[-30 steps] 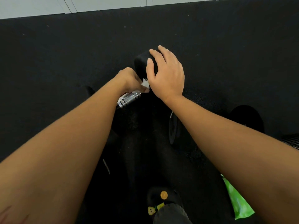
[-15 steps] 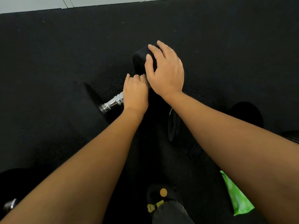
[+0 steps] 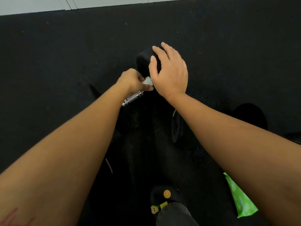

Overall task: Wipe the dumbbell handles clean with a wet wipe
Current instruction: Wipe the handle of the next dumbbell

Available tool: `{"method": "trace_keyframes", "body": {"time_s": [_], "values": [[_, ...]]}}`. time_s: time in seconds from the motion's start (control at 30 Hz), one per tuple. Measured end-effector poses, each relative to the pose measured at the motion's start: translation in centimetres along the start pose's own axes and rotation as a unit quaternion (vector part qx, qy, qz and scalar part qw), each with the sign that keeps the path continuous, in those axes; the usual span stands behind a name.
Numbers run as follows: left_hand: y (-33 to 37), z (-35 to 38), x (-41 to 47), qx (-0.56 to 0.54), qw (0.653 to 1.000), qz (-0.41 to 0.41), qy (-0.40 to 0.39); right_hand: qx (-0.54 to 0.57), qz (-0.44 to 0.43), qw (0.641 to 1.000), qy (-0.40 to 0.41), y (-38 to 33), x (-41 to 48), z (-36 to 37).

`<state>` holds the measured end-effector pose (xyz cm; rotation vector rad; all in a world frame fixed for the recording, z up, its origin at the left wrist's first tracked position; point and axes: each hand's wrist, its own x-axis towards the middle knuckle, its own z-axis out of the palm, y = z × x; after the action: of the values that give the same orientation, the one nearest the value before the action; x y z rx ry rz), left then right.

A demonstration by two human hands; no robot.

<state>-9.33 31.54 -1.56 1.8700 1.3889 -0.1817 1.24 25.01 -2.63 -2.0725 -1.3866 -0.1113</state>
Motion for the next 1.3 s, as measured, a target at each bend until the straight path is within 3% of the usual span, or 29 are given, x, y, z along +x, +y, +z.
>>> {"method": "trace_keyframes", "body": {"time_s": [0.1,0.17,0.23,0.3,0.4,0.43,0.47,0.53,0.57,0.6,0.73,0.9,1.17,1.3], "values": [[-0.1,2.2,-1.6,0.062,0.988,0.068,0.124,-0.005,-0.001,1.000,-0.003,0.0,0.0,-0.1],[-0.6,3.8,-2.8,0.157,0.949,0.153,0.226,-0.003,-0.001,1.000,0.000,0.0,0.0,-0.1],[-1.2,4.5,-3.3,0.165,0.919,0.208,0.291,-0.004,-0.003,1.000,0.005,0.0,-0.1,-0.1],[-1.4,4.7,-3.9,0.088,0.917,0.209,0.328,-0.004,-0.004,1.000,0.005,0.0,-0.1,-0.1],[0.1,5.9,-6.4,-0.172,0.920,0.097,0.338,-0.004,-0.004,1.000,0.004,0.0,-0.1,-0.1],[0.8,6.7,-7.4,-0.323,0.890,0.027,0.322,-0.005,-0.004,1.000,0.009,0.0,-0.1,0.0],[1.5,7.4,-8.2,-0.504,0.813,-0.053,0.286,-0.004,-0.004,1.000,0.015,0.0,-0.1,0.0],[1.8,8.9,-8.6,-0.774,0.580,-0.185,0.173,0.003,-0.003,1.000,0.026,0.0,-0.1,0.1],[1.5,9.5,-8.6,-0.830,0.499,-0.212,0.128,0.006,-0.003,1.000,0.028,-0.1,-0.1,0.2],[1.2,9.9,-8.5,-0.855,0.458,-0.219,0.108,0.007,-0.004,1.000,0.027,-0.1,-0.2,0.2],[0.9,9.6,-7.1,-0.878,0.413,-0.201,0.137,0.005,-0.002,1.000,0.024,-0.1,-0.1,0.0],[2.0,7.7,-4.9,-0.939,0.271,-0.176,0.118,0.010,-0.005,0.999,0.034,-0.1,-0.1,0.1],[0.6,7.4,-1.7,-0.963,0.215,-0.114,0.116,0.009,-0.003,0.999,0.035,-0.2,-0.1,0.2],[0.9,8.1,-2.0,-0.960,0.236,-0.107,0.106,0.007,-0.003,0.999,0.039,-0.2,-0.1,0.1]]}}
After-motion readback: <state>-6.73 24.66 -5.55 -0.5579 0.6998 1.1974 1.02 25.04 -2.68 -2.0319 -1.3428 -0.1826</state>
